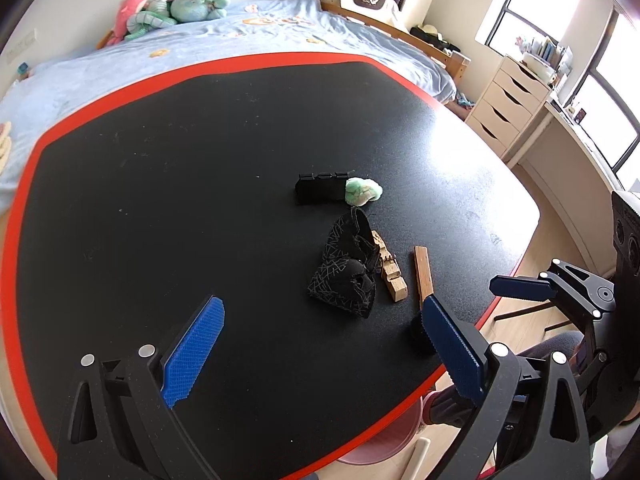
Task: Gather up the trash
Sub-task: 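Grasp a black cloth with the left tool while the right tool grasps another black cloth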
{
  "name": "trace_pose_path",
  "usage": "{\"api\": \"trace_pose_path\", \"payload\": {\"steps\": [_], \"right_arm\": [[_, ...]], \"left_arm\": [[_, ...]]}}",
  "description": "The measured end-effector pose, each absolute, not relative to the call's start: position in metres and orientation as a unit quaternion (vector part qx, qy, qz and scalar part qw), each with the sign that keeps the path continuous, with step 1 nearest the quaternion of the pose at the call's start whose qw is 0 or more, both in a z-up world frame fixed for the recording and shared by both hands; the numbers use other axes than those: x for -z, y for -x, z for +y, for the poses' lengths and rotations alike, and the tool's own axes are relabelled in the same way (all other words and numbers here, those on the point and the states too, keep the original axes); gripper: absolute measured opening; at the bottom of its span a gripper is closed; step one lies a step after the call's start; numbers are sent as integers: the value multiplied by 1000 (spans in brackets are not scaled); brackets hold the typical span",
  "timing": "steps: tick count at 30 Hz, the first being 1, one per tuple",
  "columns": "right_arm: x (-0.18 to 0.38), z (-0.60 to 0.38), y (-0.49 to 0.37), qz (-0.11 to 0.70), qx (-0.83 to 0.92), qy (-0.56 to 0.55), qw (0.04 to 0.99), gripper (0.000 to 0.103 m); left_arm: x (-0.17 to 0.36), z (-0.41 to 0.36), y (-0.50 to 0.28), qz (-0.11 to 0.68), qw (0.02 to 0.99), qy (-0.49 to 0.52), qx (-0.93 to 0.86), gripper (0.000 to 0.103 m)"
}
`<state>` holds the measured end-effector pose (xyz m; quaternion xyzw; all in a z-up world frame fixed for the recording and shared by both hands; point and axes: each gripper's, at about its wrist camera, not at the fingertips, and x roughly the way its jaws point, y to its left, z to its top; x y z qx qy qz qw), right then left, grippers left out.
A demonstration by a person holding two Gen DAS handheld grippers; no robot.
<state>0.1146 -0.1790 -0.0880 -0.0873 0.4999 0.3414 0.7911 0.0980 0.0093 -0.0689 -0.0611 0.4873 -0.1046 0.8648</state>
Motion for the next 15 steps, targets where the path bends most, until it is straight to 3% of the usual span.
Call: {"api": "trace_pose_path", "payload": {"steps": [4, 6, 10, 15], "right_arm": [[95, -175, -117, 507, -346, 85, 785, 79], [96, -174, -118, 507, -347, 85, 784, 70], [98, -172, -119, 509, -349, 89, 782, 51], [99, -170, -120, 510, -352, 94, 779, 30]], "left_arm": [[76, 7, -103, 489, 863, 63, 111, 94], [78, 6, -105, 491, 862, 61, 116, 79], [81, 4, -107, 493, 860, 58, 119, 68], [83, 1, -107, 495, 858, 56, 122, 48]]}}
